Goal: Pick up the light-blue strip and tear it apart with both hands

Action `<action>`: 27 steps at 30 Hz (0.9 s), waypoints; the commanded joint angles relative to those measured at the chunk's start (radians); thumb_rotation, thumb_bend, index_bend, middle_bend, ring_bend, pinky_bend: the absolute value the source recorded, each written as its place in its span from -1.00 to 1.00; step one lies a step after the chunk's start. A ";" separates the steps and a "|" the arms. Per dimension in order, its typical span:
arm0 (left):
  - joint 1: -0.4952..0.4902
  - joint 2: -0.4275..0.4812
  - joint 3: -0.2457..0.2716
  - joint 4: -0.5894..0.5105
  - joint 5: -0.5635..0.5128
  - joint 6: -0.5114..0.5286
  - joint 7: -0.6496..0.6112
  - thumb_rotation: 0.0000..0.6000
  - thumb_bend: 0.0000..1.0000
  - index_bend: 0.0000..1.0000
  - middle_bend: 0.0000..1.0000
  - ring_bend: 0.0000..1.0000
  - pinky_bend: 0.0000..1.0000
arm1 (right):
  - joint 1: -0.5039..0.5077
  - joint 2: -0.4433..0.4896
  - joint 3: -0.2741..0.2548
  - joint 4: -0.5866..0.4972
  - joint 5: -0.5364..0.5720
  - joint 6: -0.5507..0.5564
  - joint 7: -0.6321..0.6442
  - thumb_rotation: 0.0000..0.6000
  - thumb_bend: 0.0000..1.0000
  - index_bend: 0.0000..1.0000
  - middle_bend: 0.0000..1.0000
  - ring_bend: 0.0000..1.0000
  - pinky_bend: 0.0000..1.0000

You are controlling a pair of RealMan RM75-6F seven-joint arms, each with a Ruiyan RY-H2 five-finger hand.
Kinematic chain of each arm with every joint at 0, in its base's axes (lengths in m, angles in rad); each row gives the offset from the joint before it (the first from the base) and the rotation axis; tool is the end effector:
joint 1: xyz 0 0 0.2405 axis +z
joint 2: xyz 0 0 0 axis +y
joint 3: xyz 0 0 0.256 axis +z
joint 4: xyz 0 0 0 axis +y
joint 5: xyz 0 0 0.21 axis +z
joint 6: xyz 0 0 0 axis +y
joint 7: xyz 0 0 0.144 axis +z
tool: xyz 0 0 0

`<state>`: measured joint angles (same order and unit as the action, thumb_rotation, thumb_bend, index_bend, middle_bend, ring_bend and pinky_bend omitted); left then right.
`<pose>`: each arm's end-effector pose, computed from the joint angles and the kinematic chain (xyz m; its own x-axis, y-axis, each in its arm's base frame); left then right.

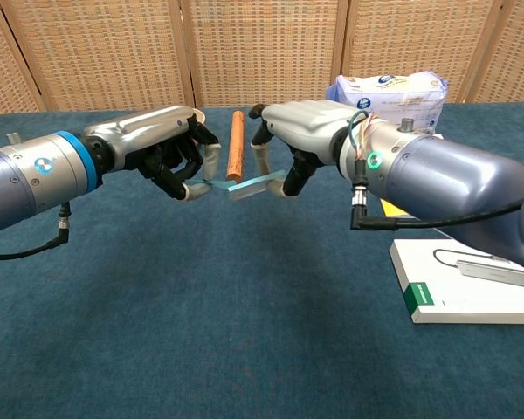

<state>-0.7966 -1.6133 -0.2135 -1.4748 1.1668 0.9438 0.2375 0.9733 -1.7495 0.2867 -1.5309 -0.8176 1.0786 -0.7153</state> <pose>-0.1040 0.3438 -0.0327 0.3328 0.2842 0.8991 0.8737 -0.4518 -0.1806 -0.0346 -0.3466 -0.0556 0.4703 -0.1879 0.8623 -0.8315 -0.4216 0.3617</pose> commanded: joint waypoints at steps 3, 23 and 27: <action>-0.002 -0.001 0.001 0.001 -0.002 0.001 -0.003 1.00 0.23 0.32 0.67 0.92 1.00 | 0.000 0.003 -0.002 -0.001 0.000 0.002 0.002 1.00 0.10 0.14 -1.00 -1.00 -1.00; 0.093 0.131 0.079 0.108 0.092 0.040 -0.177 1.00 0.62 0.51 0.71 0.92 1.00 | -0.023 0.042 -0.026 0.029 -0.009 -0.013 0.042 1.00 0.14 0.14 -1.00 -1.00 -1.00; 0.131 0.173 0.108 0.177 0.123 0.047 -0.264 1.00 0.49 0.51 0.71 0.92 1.00 | -0.026 0.036 -0.029 0.050 -0.010 -0.022 0.057 1.00 0.14 0.14 -1.00 -1.00 -1.00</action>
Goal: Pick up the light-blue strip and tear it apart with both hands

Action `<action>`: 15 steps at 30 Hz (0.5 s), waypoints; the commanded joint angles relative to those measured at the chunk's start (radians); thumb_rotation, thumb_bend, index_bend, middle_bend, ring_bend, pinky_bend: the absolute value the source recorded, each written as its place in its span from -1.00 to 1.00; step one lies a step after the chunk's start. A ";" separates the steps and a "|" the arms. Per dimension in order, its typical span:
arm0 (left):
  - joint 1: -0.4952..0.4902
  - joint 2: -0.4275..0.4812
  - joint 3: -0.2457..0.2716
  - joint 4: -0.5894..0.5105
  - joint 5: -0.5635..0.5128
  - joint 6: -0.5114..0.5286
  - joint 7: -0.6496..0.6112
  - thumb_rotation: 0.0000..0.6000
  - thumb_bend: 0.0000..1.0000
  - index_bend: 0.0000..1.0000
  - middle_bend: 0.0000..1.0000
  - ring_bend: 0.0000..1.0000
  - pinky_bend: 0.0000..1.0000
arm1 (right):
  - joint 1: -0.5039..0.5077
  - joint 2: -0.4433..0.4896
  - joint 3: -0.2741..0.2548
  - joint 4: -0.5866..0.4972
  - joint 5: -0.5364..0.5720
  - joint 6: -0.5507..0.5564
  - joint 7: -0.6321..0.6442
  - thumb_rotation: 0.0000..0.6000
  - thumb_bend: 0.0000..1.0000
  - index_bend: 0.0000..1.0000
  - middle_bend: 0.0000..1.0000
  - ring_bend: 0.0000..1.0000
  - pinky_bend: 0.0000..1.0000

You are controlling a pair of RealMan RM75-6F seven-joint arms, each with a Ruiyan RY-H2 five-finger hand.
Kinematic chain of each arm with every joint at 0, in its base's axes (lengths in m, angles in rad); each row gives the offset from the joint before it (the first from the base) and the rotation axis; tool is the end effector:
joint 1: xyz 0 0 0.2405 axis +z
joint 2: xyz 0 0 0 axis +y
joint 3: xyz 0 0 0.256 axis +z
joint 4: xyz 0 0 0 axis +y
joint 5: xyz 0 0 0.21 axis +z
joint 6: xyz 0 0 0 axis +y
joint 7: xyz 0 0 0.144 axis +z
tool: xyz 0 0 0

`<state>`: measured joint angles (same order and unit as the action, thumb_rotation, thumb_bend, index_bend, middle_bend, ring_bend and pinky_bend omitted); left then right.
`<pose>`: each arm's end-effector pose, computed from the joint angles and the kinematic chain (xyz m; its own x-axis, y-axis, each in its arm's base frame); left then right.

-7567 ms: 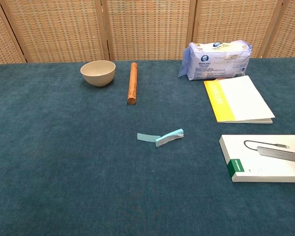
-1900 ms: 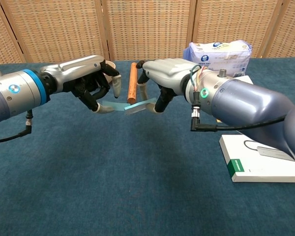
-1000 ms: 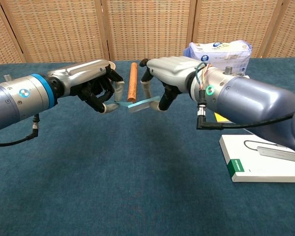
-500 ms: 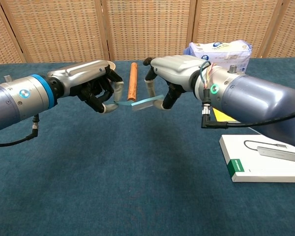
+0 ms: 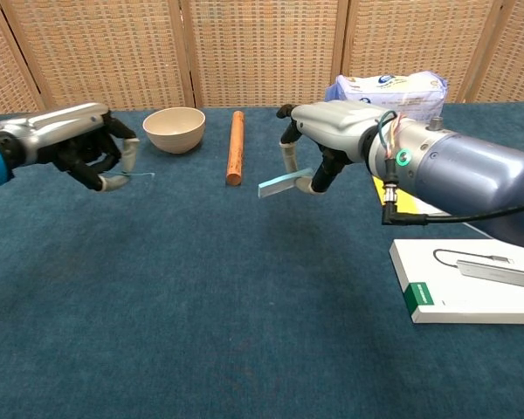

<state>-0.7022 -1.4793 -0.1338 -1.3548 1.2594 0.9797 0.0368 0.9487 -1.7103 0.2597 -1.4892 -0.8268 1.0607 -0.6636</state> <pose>-0.1905 0.3571 0.0159 0.3718 0.2416 0.8963 0.8962 -0.3450 -0.2788 -0.0610 -0.3584 -0.0473 0.4864 -0.1879 0.8533 -0.8361 -0.3839 0.3920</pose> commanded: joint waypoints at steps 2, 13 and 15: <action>0.050 0.050 0.037 0.091 0.047 0.017 -0.103 1.00 0.12 0.44 0.64 0.87 1.00 | -0.002 -0.010 -0.004 0.020 0.000 -0.008 0.011 1.00 0.12 0.14 -1.00 -1.00 -1.00; 0.100 0.105 0.045 0.143 0.097 0.093 -0.156 1.00 -1.00 -0.79 -1.00 -0.95 -0.45 | -0.027 -0.009 0.013 0.005 -0.015 0.047 0.036 1.00 -1.00 -1.00 -1.00 -1.00 -1.00; 0.108 0.132 0.039 0.112 0.086 0.097 -0.145 1.00 -1.00 -0.90 -1.00 -1.00 -0.54 | -0.039 0.011 0.012 -0.021 -0.036 0.065 0.043 1.00 -1.00 -1.00 -1.00 -1.00 -1.00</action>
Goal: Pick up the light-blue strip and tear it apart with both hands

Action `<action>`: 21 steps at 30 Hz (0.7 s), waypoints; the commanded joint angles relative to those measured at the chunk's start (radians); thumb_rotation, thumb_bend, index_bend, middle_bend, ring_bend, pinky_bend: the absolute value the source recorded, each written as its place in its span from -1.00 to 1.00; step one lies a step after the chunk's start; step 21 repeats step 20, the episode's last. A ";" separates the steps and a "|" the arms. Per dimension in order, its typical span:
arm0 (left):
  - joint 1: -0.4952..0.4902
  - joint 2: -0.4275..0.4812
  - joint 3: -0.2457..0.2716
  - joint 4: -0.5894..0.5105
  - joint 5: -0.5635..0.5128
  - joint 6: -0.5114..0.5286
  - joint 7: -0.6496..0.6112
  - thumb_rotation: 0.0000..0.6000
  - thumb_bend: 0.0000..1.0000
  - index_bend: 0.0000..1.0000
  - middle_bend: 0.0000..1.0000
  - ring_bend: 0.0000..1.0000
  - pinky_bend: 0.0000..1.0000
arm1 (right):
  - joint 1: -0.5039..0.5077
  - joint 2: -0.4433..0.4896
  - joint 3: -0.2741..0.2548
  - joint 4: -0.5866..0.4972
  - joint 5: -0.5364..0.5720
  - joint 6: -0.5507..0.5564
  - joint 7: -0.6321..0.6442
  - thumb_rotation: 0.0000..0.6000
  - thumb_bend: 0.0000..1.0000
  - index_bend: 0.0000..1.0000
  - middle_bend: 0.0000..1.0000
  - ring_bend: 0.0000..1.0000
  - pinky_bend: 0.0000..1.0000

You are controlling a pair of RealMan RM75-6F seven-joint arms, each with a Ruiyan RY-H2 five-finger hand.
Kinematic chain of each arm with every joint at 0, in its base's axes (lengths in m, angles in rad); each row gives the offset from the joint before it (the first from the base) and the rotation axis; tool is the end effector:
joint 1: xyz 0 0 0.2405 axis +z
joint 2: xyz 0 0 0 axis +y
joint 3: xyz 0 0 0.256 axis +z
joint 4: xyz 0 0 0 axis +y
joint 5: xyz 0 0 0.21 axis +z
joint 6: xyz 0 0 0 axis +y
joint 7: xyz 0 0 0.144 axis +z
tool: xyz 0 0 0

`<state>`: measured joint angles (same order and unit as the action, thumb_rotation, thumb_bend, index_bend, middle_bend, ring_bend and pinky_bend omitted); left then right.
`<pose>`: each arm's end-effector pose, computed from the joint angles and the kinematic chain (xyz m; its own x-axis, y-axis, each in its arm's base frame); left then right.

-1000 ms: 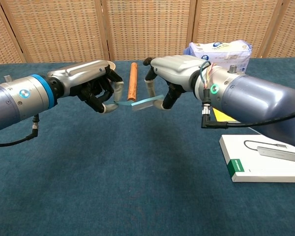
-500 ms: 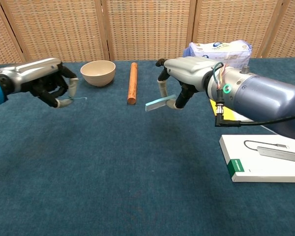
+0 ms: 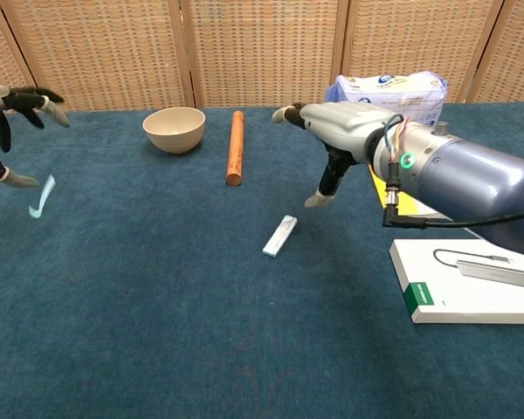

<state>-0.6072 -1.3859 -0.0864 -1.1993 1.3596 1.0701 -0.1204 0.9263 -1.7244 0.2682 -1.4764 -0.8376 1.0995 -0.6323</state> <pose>-0.2619 0.3581 0.0759 0.4381 0.1368 0.8884 0.8804 -0.2646 -0.3934 -0.0670 -0.3596 -0.0443 0.4438 -0.1736 0.8792 -0.8647 -0.3405 0.3693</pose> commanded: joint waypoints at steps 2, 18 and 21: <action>0.030 0.076 -0.013 -0.086 -0.029 0.020 0.026 1.00 -1.00 -0.98 -1.00 -1.00 -0.62 | -0.036 0.059 -0.004 -0.078 -0.066 0.051 0.027 1.00 -1.00 -1.00 -1.00 -1.00 -1.00; 0.318 0.282 0.013 -0.363 -0.100 0.323 0.026 1.00 -1.00 -1.00 -1.00 -1.00 -0.86 | -0.387 0.366 -0.226 -0.181 -0.506 0.389 0.346 1.00 -1.00 -1.00 -1.00 -1.00 -1.00; 0.361 0.290 0.023 -0.405 -0.124 0.360 0.043 1.00 -1.00 -1.00 -1.00 -1.00 -0.93 | -0.429 0.377 -0.248 -0.152 -0.536 0.434 0.367 1.00 -1.00 -1.00 -1.00 -1.00 -1.00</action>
